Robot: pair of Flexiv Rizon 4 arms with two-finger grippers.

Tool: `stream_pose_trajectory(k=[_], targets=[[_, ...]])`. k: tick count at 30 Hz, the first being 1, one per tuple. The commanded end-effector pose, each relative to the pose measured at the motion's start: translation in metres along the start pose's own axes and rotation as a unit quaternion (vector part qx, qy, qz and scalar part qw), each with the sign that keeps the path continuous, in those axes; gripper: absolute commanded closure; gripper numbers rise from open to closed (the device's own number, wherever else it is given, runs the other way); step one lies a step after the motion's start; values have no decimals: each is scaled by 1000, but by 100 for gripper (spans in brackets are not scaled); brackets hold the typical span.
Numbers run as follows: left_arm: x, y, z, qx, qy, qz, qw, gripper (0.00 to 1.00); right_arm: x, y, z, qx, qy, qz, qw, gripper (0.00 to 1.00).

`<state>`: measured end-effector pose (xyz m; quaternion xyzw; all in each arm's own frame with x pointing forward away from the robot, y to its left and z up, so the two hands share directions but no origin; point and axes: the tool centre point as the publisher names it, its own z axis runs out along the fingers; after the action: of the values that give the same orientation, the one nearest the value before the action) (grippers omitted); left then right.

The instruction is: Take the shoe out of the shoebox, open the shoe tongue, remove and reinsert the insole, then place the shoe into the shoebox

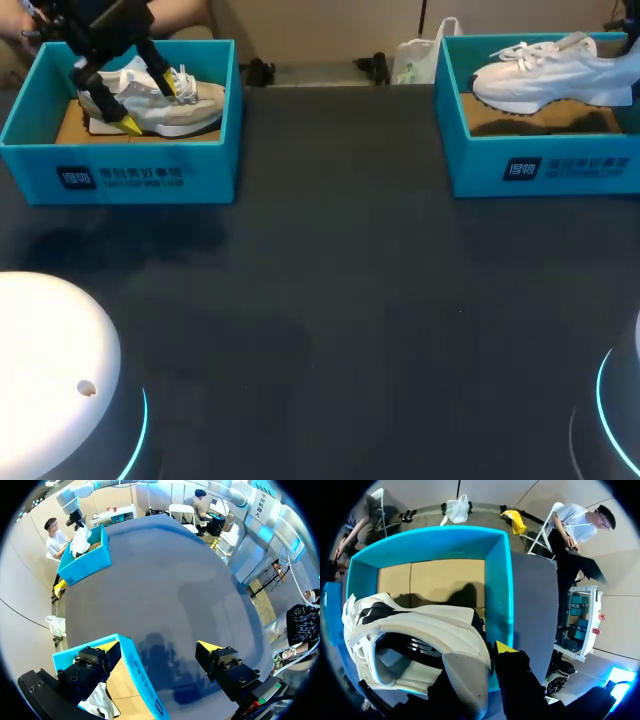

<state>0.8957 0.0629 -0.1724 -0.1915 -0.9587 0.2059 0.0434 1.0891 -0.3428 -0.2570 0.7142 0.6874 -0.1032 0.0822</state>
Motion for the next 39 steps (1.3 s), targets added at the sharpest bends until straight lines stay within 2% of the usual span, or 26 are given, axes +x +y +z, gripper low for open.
stream_pose_trajectory(k=[1, 3, 8, 14, 23, 30, 32, 39], targets=[[0, 0, 0, -1, 0, 0, 1000, 0, 0, -1, -2, -2, 1, 0, 1000, 100], [0, 0, 0, -1, 0, 0, 1000, 0, 0, -1, -2, -2, 1, 0, 1000, 100], [0, 0, 0, -1, 0, 0, 1000, 0, -2, 7, 18, -4, 20, 8, 1000, 100], [0, 0, 0, -1, 0, 0, 1000, 0, 0, 6, 35, -2, 18, 9, 1000, 100], [0, 0, 0, -1, 0, 0, 1000, 0, -3, -21, 40, -2, 30, 14, 999, 100], [0, 0, 0, -1, 0, 0, 1000, 0, 0, -42, 52, -24, 31, 0, 999, 100], [0, 0, 0, -1, 0, 0, 1000, 0, 0, -47, 54, -16, 32, 2, 999, 100], [0, 0, 0, -1, 0, 0, 1000, 0, 0, -47, 54, -16, 32, 2, 999, 100]])
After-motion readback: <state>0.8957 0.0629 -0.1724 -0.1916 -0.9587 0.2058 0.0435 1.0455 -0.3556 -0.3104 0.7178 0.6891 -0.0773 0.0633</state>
